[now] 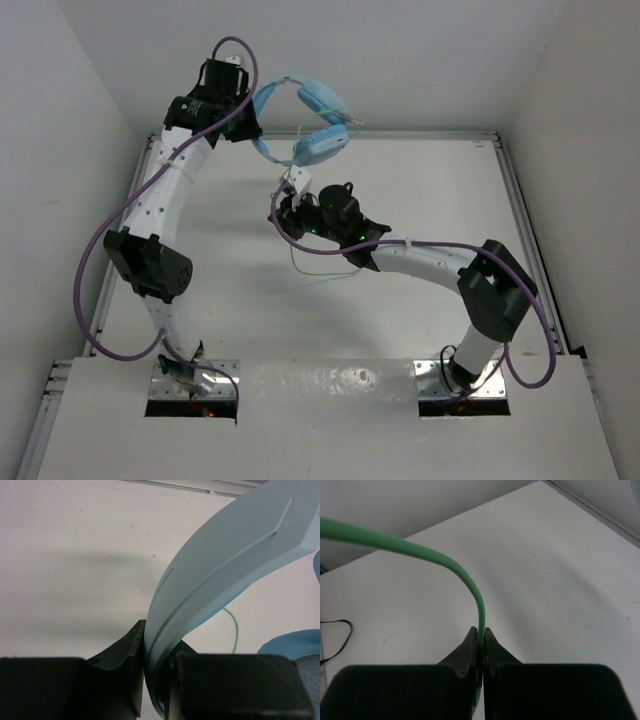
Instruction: Wrap the headphones
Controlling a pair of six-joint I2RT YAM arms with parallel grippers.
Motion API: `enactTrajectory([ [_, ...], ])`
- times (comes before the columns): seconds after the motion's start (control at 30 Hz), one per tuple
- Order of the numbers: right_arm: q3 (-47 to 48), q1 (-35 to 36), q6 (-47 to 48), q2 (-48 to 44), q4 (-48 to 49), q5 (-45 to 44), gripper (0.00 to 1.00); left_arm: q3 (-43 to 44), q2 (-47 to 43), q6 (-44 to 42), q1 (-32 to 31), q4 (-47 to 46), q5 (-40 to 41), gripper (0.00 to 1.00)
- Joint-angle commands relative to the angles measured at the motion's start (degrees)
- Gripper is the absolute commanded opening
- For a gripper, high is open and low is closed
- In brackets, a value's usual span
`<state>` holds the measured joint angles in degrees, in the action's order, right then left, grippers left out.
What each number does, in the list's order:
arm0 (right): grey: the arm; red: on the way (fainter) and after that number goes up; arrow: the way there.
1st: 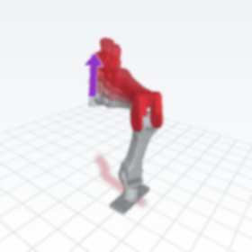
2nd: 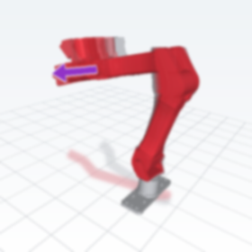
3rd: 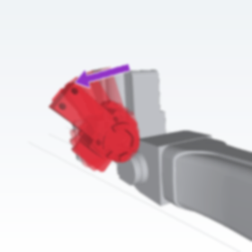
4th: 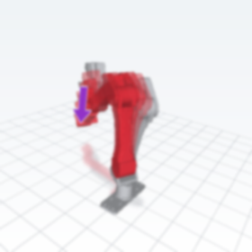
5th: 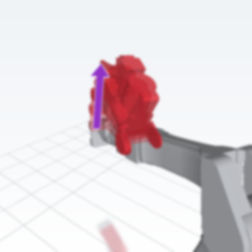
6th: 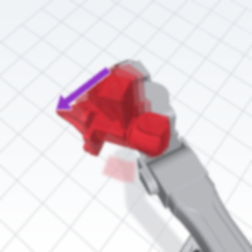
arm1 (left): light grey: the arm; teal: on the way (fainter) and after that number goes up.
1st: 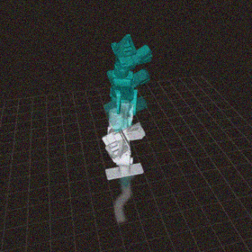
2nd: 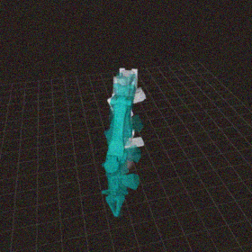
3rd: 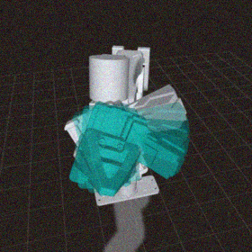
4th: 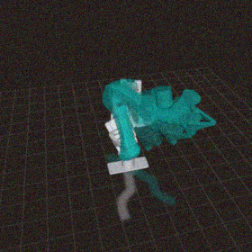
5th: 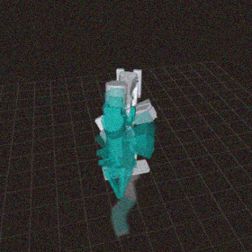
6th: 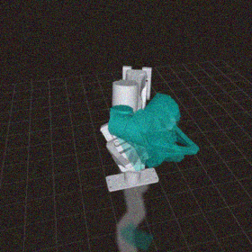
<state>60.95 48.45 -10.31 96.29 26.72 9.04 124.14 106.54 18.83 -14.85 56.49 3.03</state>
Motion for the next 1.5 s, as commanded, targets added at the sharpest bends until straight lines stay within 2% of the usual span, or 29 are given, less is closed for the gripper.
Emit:
enactTrajectory([
  [0.0, 3.0, -0.8, 3.8, 4.8, -6.7, -2.8, 0.0, 2.3, -1.9, 4.5, 1.9, -6.9, -6.9, 0.0],
  [0.2, 14.0, -1.1, 4.0, 15.9, -23.0, -7.5, 0.01, 1.7, -2.0, 7.4, 5.7, -9.6, -18.6, 0.0],
  [0.27, 18.3, -1.1, 4.4, 19.7, -29.2, -8.8, 0.31, 1.3, -1.7, 8.0, 6.4, -10.3, -22.4, 0.0],
  [0.3, 19.6, -1.1, 4.4, 20.7, -31.2, -9.0, 0.5, 1.1, -1.7, 8.1, 6.7, -10.6, -23.1, 0.0],
  [0.33, 21.1, -1.1, 3.9, 21.5, -34.2, -12.1, 0.64, 1.3, -1.7, 7.8, 6.9, -10.6, -23.6, 0.0],
  [0.43, 17.5, -1.3, 3.7, 18.6, -31.0, -14.8, 0.8, 2.7, -1.8, 7.1, 7.3, -10.3, -23.6, 0.0],
  [0.5, 8.7, -1.3, 5.5, 12.8, -26.7, -15.1, 0.99, 3.7, -1.6, 6.5, 8.3, -10.3, -24.0, 0.0],
  [0.53, 3.5, -1.2, 7.7, 10.7, -22.5, -14.5, 0.99, 5.0, -1.3, 6.1, 8.5, -10.4, -24.6, 0.0],
  [0.63, -2.4, -1.3, 9.9, 3.4, -19.1, -14.7, 0.99, 6.8, -0.9, 5.1, 9.4, -10.4, -24.7, 0.0],
  [0.7, -6.9, -1.2, 14.5, -1.7, -18.6, -15.0, 0.99, 7.9, -0.8, 3.7, 9.4, -10.1, -23.9, 0.0],
  [0.9, -12.2, -1.2, 23.8, -10.7, -22.5, -16.8, 0.99, 6.9, -0.7, 1.8, 9.4, -9.8, -25.2, 0.0],
  [0.97, -11.5, -0.9, 27.6, -12.1, -26.5, -16.1, 0.99, 6.9, -0.6, 1.7, 9.5, -10.1, -25.1, 0.0],
  [1.0, -9.3, -0.5, 29.5, -11.5, -32.1, -14.9, 0.99, 7.1, -0.5, 1.9, 9.5, -10.3, -24.4, 0.0],
  [1.07, -5.2, -0.1, 30.3, -9.9, -39.9, -10.3, 0.99, 7.3, -0.1, 2.2, 9.5, -10.4, -23.9, 0.0],
  [1.1, -1.7, -0.1, 30.7, -9.1, -46.0, -3.0, 0.99, 7.4, 0.2, 2.4, 9.5, -10.5, -23.6, 0.0],
  [1.17, 0.7, -0.2, 30.8, -8.0, -49.0, 6.0, 0.99, 7.3, 0.7, 2.7, 9.5, -10.6, -22.9, 0.0],
  [1.2, 3.5, -0.1, 30.7, -7.4, -51.7, 13.9, 0.99, 7.2, 0.9, 3.1, 9.5, -10.6, -22.4, 0.0],
  [1.27, 6.2, -0.2, 28.5, -4.8, -52.2, 16.5, 0.99, 6.9, 1.3, 3.1, 9.5, -10.7, -22.2, 0.0],
  [1.33, 7.3, -1.3, 17.9, -2.4, -46.3, 12.2, 0.99, 6.8, 1.4, 3.4, 9.5, -10.7, -22.3, 0.0],
  [1.37, 5.5, -2.4, 14.3, -2.2, -39.5, 12.5, 0.99, 6.7, 1.2, 3.4, 9.5, -10.7, -22.4, 0.0],
  [1.4, 3.1, -4.0, 4.1, -2.5, -34.1, 14.1, 0.99, 6.7, 1.2, 3.3, 9.5, -10.7, -22.0, 0.0],
  [1.43, -0.1, -6.6, -1.6, -4.0, -27.1, 17.4, 0.99, 6.7, 1.0, 3.2, 9.5, -10.4, -21.7, 0.0],
  [1.47, -3.1, -7.1, -7.1, -4.6, -16.5, 15.6, 0.99, 6.7, 0.9, 3.1, 9.5, -10.3, -21.3, 0.0],
])
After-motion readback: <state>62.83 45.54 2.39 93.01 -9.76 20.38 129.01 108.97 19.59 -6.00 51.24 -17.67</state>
